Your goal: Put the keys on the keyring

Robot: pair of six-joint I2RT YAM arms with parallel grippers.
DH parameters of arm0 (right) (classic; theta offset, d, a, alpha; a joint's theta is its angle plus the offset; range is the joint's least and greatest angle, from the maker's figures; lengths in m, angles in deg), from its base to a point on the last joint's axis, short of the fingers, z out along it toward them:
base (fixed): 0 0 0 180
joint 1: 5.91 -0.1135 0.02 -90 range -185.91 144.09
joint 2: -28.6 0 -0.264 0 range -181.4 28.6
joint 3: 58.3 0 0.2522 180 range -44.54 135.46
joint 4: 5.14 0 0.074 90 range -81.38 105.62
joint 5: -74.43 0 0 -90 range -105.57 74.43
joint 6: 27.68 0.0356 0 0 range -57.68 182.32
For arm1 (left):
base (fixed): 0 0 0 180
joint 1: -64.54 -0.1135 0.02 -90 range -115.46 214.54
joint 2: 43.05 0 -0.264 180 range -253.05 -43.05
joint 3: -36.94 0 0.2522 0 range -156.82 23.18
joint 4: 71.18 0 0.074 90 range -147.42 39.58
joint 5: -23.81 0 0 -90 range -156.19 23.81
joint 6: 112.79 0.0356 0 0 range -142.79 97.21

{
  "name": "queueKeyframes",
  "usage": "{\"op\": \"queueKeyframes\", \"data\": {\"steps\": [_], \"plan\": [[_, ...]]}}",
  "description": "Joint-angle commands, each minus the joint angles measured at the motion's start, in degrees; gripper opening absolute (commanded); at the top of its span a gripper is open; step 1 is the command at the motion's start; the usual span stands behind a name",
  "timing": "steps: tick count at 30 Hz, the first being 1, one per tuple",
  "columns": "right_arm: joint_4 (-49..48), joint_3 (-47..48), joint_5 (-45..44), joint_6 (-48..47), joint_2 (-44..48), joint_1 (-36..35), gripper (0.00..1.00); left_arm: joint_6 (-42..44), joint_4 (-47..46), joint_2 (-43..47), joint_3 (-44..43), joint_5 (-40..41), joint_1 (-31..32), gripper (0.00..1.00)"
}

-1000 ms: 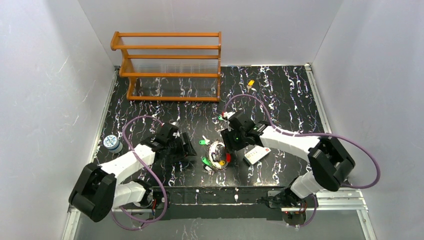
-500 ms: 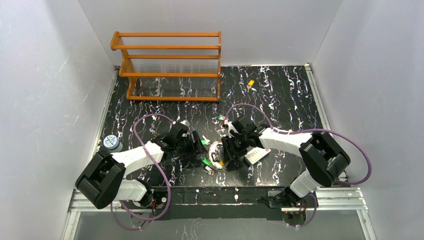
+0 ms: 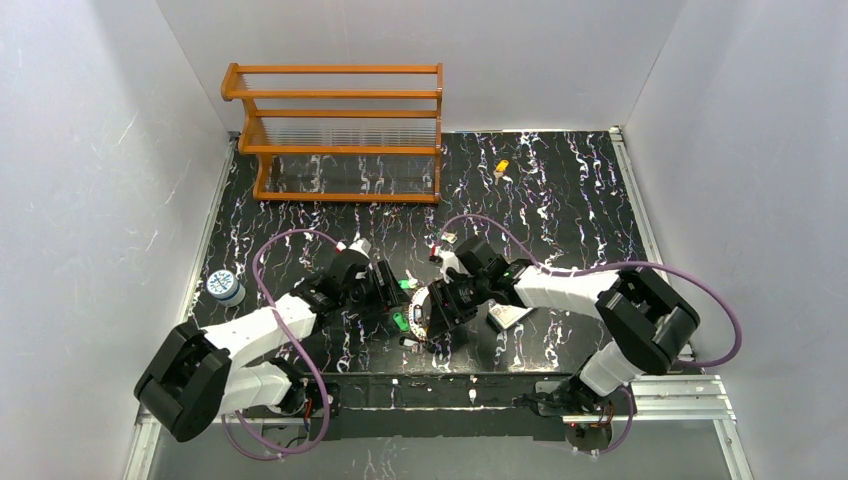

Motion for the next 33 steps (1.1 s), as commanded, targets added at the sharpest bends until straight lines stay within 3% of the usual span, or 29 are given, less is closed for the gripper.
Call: {"op": "queueKeyframes", "data": {"steps": [1,12,17,26,33], "plan": [[3.4,4.3,-5.6,-4.5,4.0,0.3,0.65,0.6,0.6,2.3,1.0,1.0,0.3,0.62],[3.8,8.6,-3.5,-4.0,-1.0,0.8,0.61,1.2,0.0,4.7,2.9,-0.6,0.3,0.59],[-3.5,6.5,7.9,0.4,-1.2,8.5,0.58,0.9,-0.1,6.4,4.3,-0.1,0.3,0.58],[6.5,12.4,-2.5,-7.0,-7.8,12.7,0.58,0.2,-1.2,6.2,5.1,-0.6,0.3,0.58],[5.0,10.6,2.5,-6.8,-10.9,12.6,0.46,0.2,-1.2,7.1,5.9,-0.6,0.3,0.57]]}}
